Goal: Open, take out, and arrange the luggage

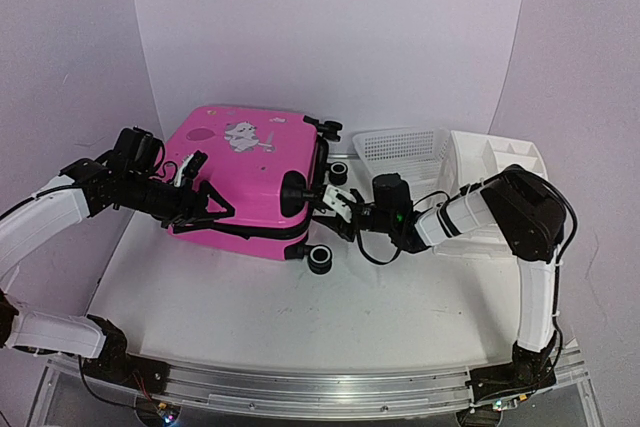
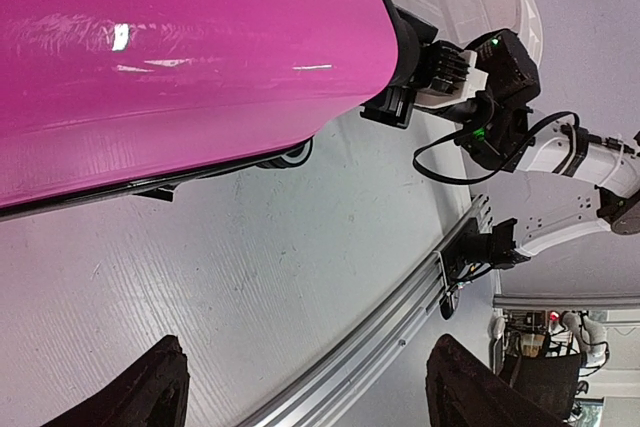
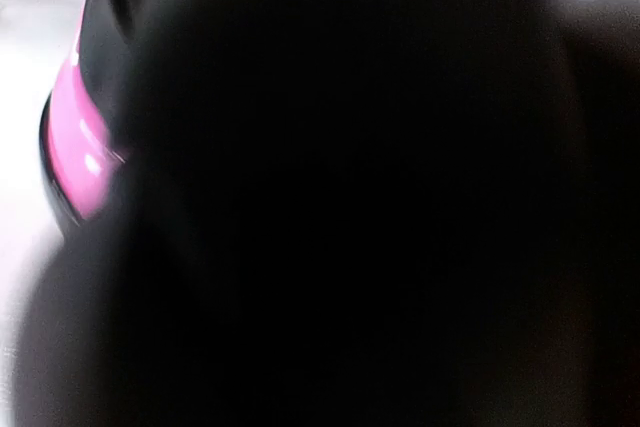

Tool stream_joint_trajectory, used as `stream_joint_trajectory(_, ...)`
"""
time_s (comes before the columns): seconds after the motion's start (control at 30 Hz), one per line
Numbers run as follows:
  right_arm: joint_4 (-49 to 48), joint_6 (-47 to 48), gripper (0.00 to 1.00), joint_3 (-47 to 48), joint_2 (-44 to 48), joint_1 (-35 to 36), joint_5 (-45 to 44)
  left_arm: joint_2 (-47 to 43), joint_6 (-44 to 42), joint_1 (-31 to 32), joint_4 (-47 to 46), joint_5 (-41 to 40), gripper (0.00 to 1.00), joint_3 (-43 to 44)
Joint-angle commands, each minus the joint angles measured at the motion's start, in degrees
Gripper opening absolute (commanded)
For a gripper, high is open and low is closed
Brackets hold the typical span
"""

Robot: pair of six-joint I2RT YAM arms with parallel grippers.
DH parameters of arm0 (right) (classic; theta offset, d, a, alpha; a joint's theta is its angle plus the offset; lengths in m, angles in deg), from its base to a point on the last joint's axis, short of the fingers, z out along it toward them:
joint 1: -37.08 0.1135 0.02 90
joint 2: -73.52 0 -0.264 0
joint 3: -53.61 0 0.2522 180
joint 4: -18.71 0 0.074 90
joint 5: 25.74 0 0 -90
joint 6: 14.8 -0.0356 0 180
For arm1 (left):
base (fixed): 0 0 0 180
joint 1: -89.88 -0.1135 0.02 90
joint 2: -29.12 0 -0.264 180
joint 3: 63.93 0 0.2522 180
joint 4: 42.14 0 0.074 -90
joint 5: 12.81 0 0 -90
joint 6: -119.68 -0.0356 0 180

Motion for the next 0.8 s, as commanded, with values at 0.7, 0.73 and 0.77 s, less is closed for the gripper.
stream_joint_trajectory(0.7,-3.4,-9.7,0.00,-0.2,1.2,2.4,-13.9,-0.2,-1.4,0.3,-2.0,-0.4,0.82,0.1)
stream_joint_trajectory(0.73,-3.4,-12.3,0.00,-0.7,1.7,2.4,-14.3,0.0,-1.4,0.3,-2.0,-0.4,0.82,0.2)
stream_joint_trajectory(0.77,-3.4,-14.7,0.00,-1.3,2.2,2.4,-14.2,0.1,-1.4,0.3,-2.0,-0.5,0.82,0.2)
